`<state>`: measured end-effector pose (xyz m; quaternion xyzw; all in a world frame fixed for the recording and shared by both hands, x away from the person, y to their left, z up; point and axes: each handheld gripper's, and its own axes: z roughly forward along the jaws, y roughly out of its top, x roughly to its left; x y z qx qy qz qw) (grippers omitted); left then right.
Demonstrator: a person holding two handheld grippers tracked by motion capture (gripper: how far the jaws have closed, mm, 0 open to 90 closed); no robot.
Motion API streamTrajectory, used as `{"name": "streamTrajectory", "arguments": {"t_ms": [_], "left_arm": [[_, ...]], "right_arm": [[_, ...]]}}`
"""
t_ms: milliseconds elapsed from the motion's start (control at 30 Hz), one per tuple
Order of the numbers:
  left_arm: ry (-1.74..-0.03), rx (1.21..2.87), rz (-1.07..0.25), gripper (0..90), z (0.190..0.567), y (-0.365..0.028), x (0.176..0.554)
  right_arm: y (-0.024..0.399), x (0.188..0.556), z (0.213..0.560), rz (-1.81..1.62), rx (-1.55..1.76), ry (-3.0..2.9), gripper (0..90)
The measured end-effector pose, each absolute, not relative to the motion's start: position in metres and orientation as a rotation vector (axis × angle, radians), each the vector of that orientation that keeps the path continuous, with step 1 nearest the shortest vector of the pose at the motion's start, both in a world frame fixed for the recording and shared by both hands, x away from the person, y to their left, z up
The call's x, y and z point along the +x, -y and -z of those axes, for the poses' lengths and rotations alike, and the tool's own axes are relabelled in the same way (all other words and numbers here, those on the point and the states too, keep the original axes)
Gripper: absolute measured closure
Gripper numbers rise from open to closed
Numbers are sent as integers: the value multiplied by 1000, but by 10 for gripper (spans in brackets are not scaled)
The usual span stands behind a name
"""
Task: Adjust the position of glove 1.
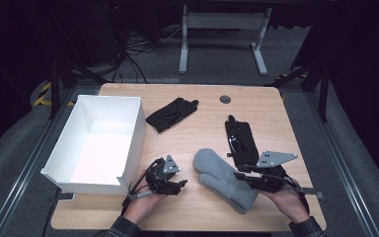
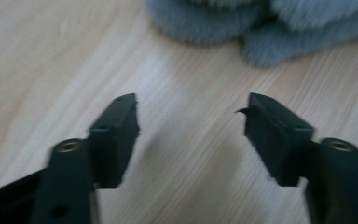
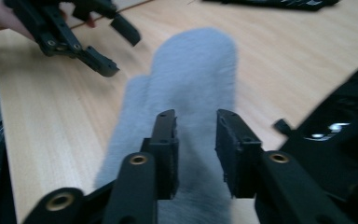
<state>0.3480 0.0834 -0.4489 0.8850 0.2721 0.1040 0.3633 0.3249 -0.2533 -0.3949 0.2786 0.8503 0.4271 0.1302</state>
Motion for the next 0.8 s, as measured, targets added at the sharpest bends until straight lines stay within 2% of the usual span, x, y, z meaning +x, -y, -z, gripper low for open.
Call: {"name": "streamTrajectory", "arguments": {"t_ms": [67,167,233,567,800], "left_arm": [[-684,2241,-253,652,438,-80,347],[-667,2220,-232,819,426,-73,346],[-657,2209,-212,886,420,-66,347],[-557,2194,-156,896,400,-17,353],[-540,2227,-125,896,410,11,361]], "right_arm": [[263,327,394,-1221,835,-2449,882],[274,331,399,-1174,866,-2450,900],[279,332,403,-1148,876,-2460,900],[301,330,423,-1080,918,-2505,900],[307,325,436,-1042,910,-2570,900]]}}
